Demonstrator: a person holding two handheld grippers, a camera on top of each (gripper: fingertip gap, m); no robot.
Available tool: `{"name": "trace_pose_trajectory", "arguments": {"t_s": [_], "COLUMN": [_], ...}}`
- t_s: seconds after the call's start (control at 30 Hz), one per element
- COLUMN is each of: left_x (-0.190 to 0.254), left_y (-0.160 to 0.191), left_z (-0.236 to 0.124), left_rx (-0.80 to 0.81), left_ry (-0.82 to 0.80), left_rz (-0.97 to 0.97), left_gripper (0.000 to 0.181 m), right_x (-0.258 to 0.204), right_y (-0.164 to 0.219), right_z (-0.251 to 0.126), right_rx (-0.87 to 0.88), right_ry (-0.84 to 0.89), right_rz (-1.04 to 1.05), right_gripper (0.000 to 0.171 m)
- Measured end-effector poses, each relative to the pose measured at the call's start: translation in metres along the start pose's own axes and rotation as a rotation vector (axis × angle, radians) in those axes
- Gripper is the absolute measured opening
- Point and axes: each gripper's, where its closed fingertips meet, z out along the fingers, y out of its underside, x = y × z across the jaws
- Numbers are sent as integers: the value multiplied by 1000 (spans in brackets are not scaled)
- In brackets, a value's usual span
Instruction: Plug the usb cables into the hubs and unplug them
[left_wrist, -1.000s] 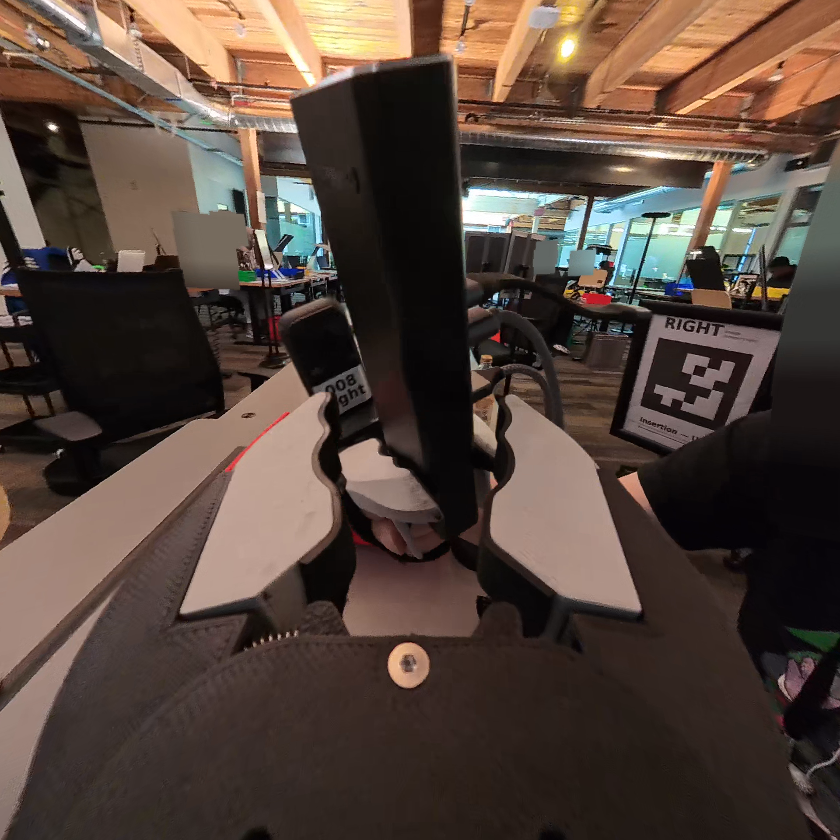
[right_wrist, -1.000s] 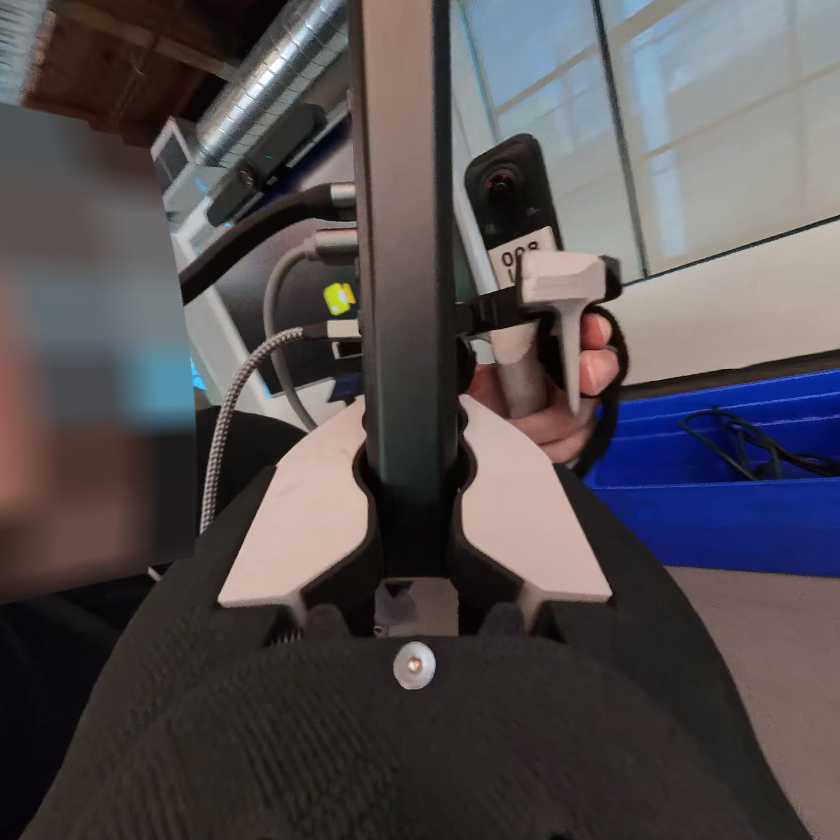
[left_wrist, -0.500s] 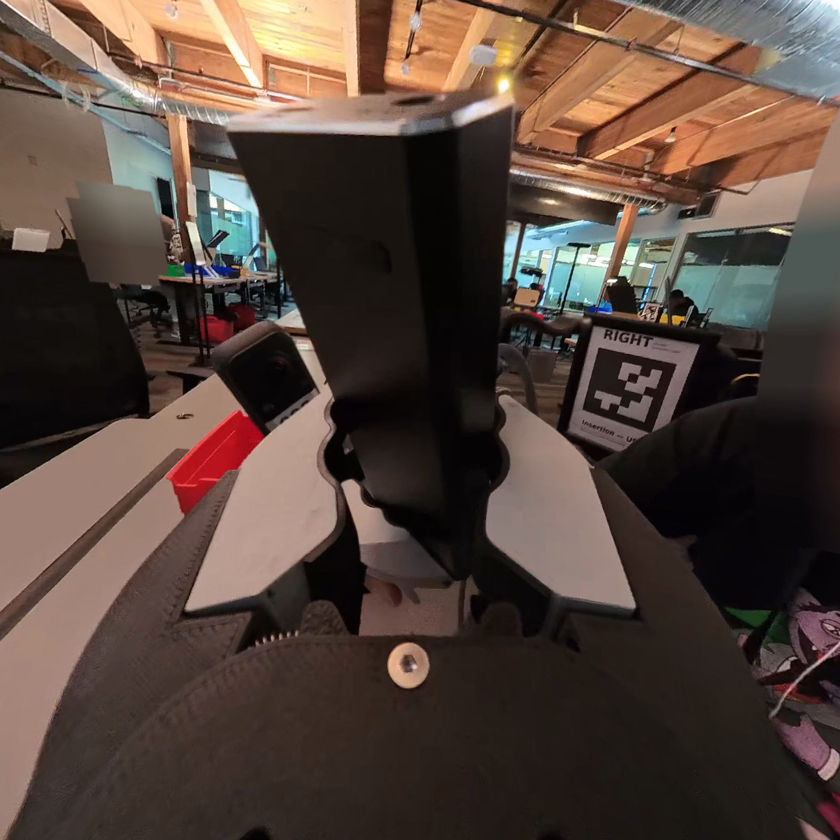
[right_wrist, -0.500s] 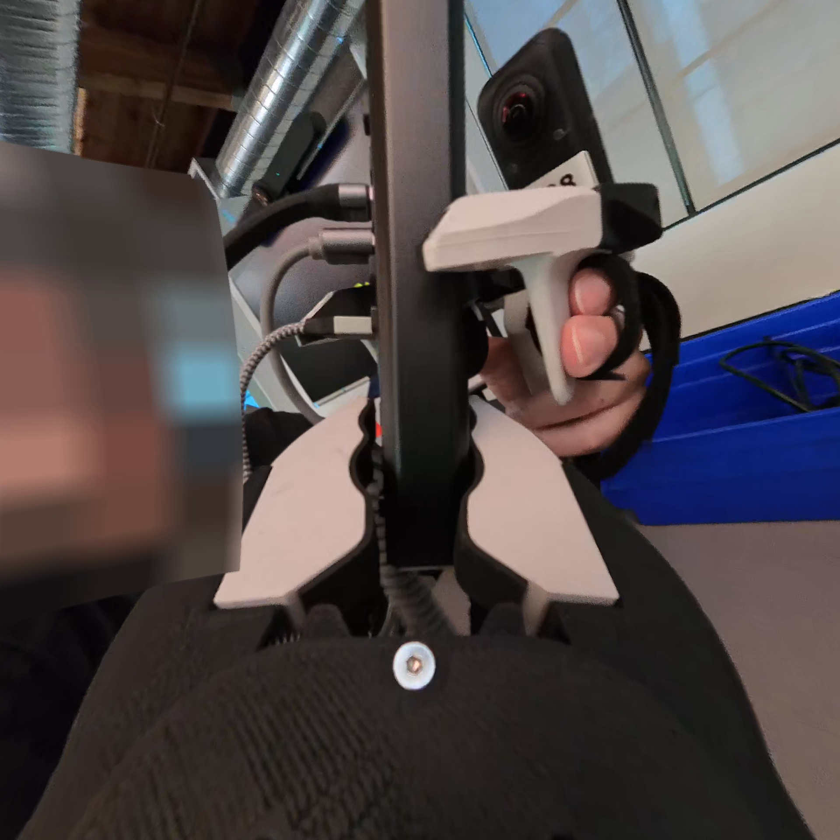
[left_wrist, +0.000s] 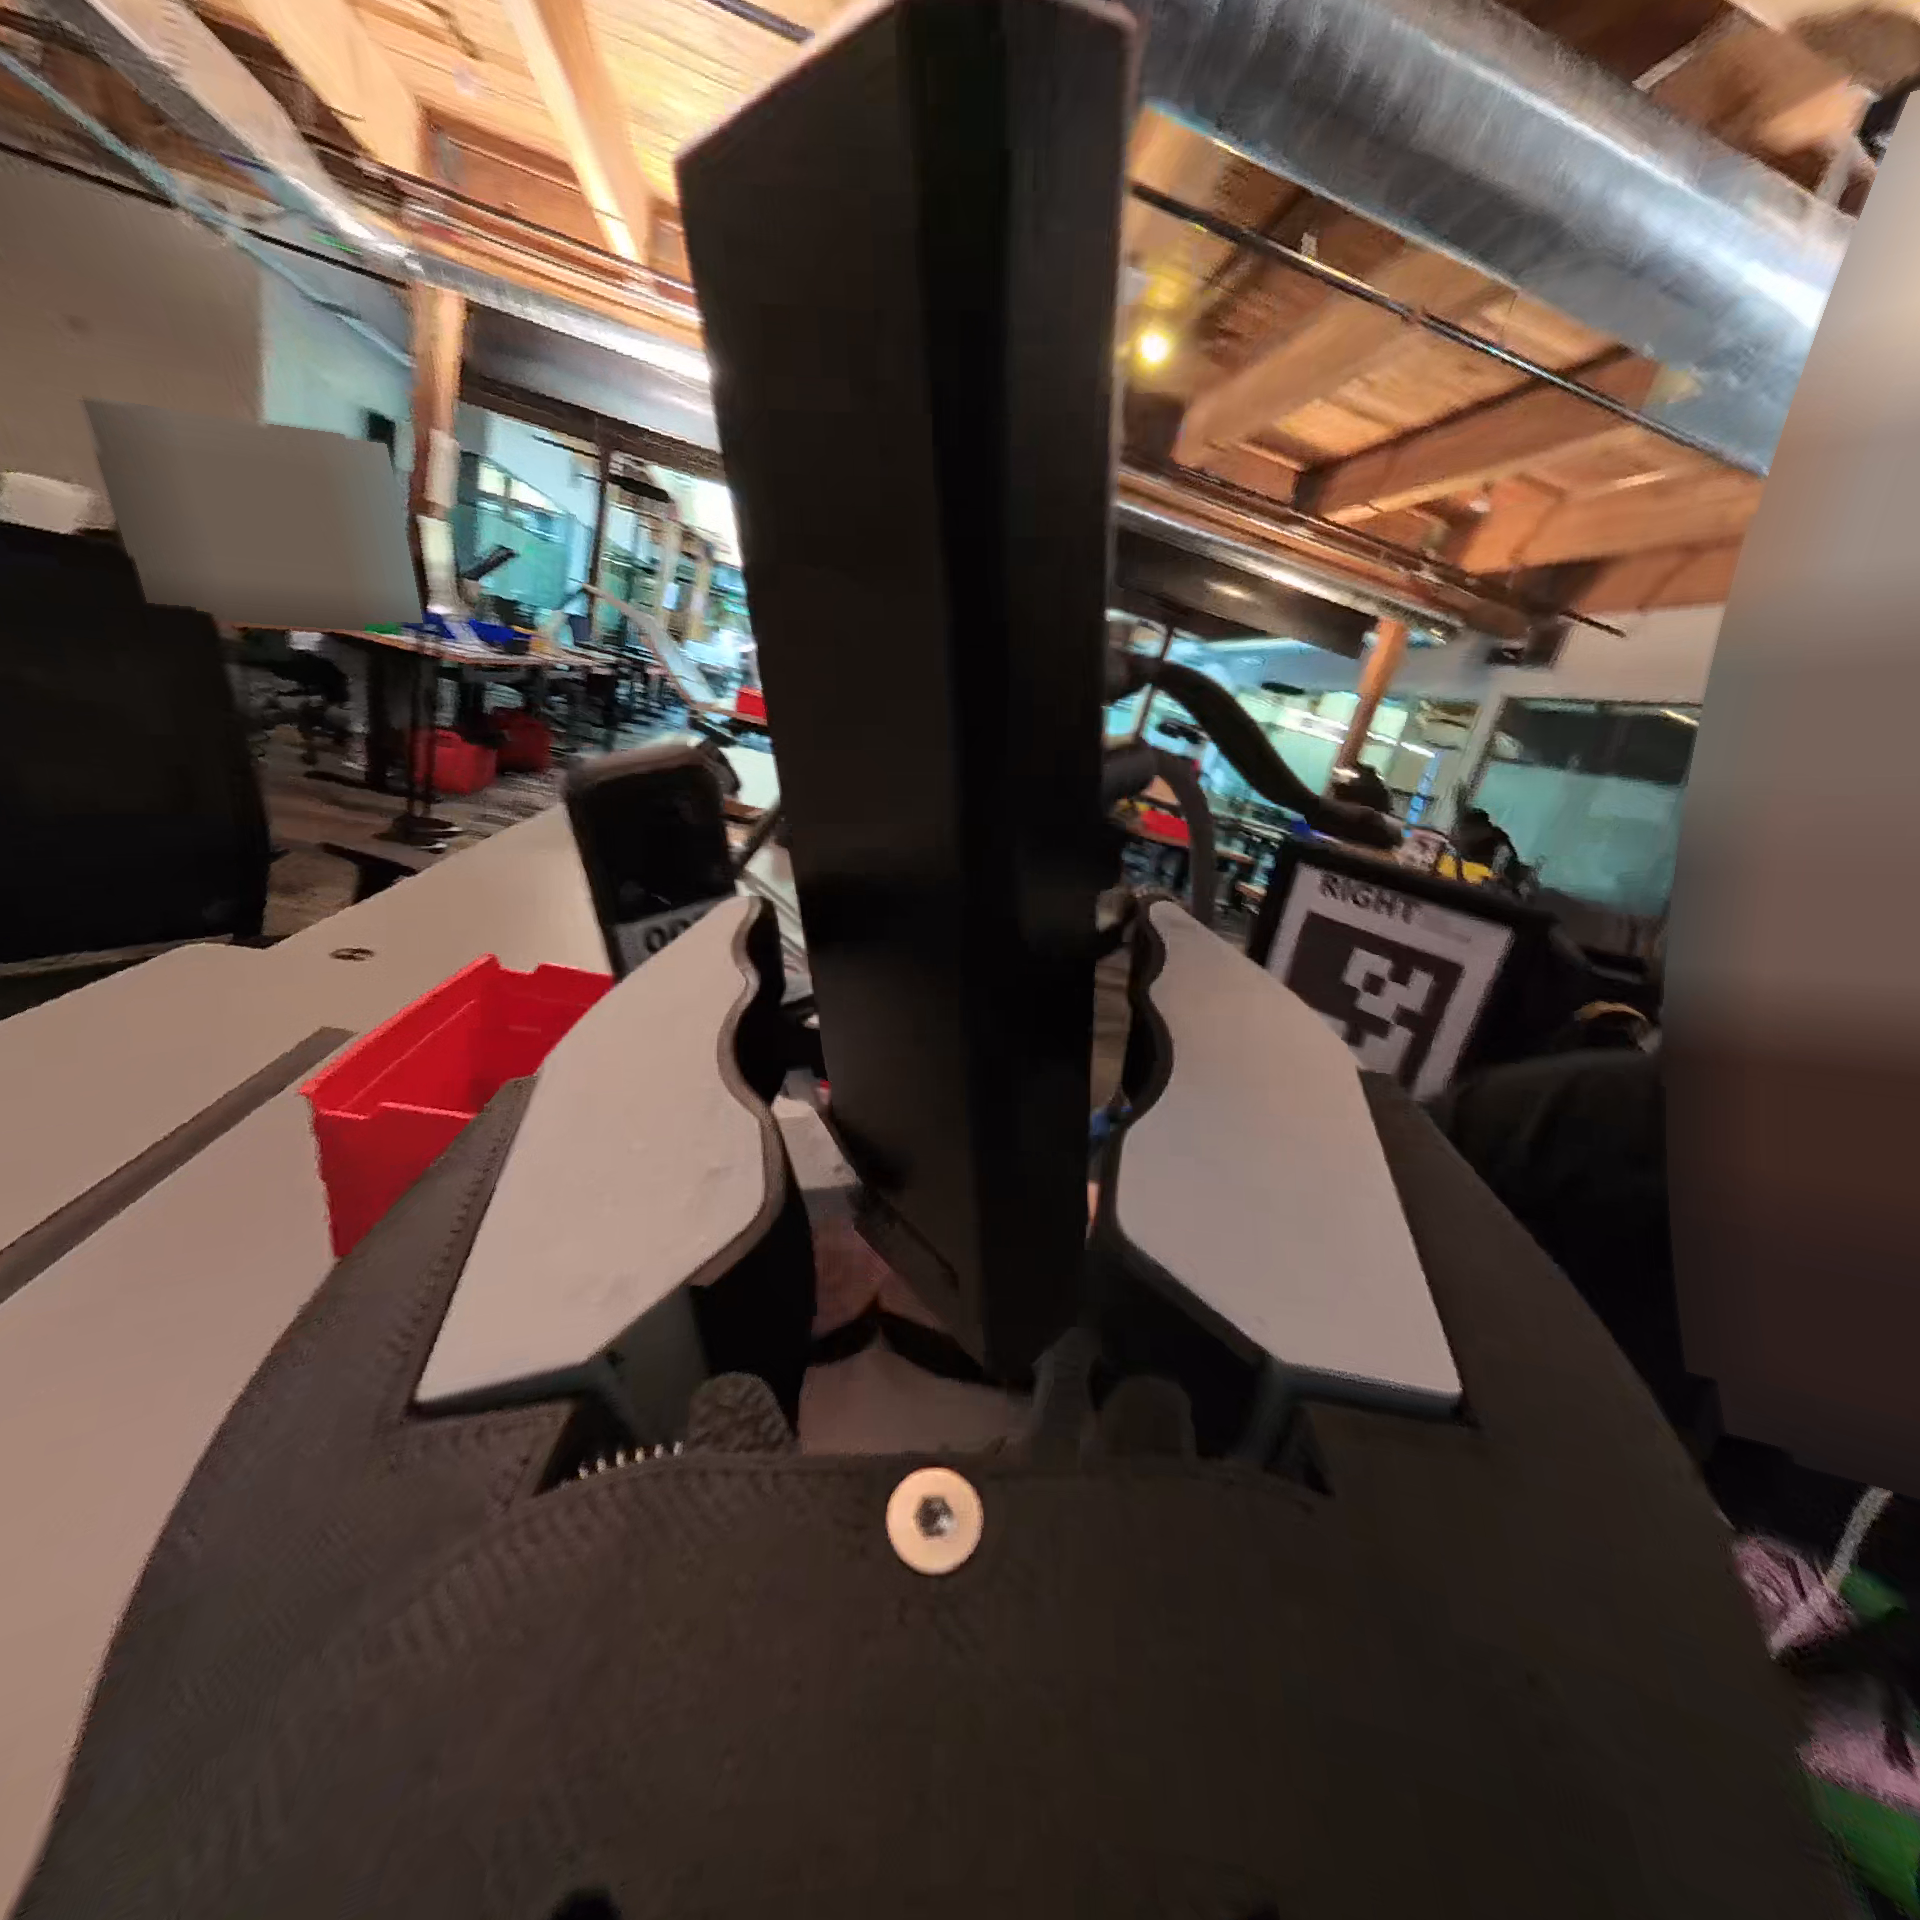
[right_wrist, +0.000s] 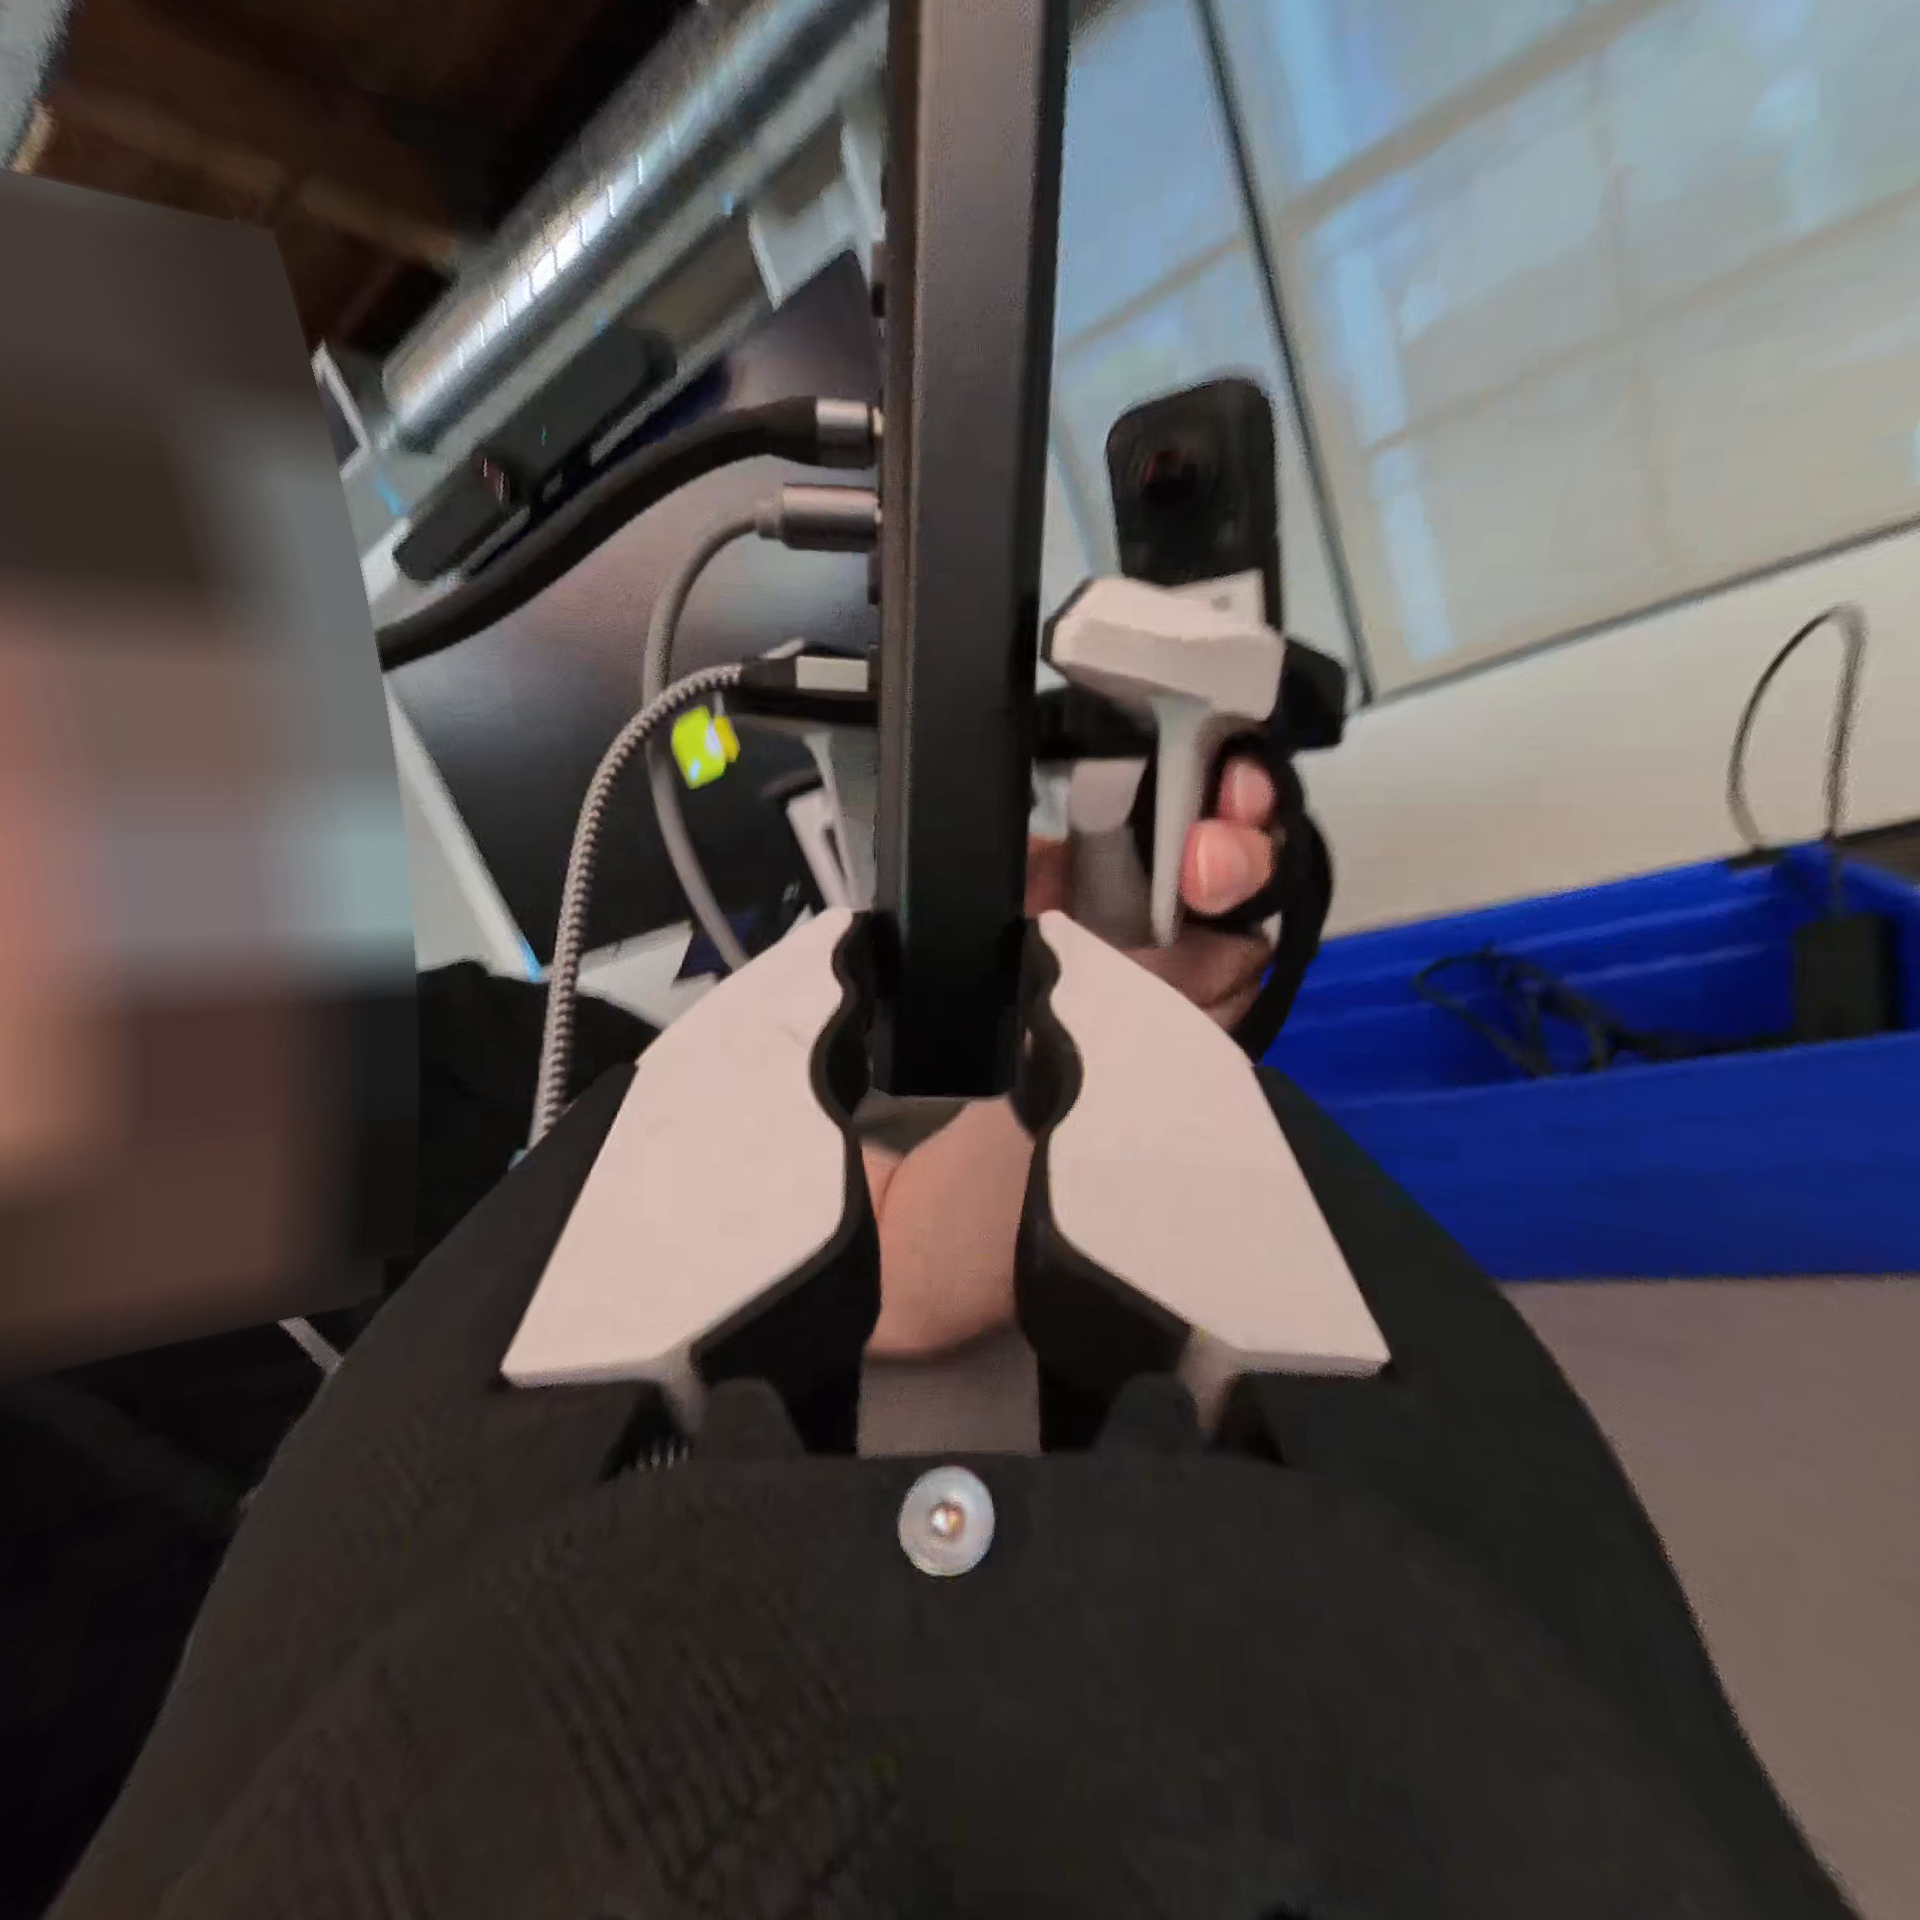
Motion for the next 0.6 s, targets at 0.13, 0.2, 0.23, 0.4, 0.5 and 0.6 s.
{"name": "trace_pose_trajectory", "arguments": {"t_s": [0.13, 0.2, 0.23, 0.4, 0.5, 0.6], "left_x": [-24, -28, -31, -40, -43, -47], "left_y": [12, 14, 16, 40, 40, 41], "left_z": [-3, -5, -6, 2, 2, 2], "left_rx": [-87, -104, -116, -249, -289, -302], "left_ry": [-197, -224, -241, -299, -335, -370], "left_rz": [78, 84, 91, 214, 254, 263], "left_gripper": [48, 39, 35, 38, 31, 30], "right_x": [14, 21, 24, 26, 27, 31], "right_y": [-11, -10, -9, -4, -2, -2], "right_z": [-6, -9, -11, -12, -13, -15], "right_rx": [143, 105, 75, -17, -8, 23], "right_ry": [90, 184, 234, 299, 251, 242], "right_rz": [-107, -209, -264, -376, -292, -282], "right_gripper": [27, 27, 27, 28, 28, 29]}}
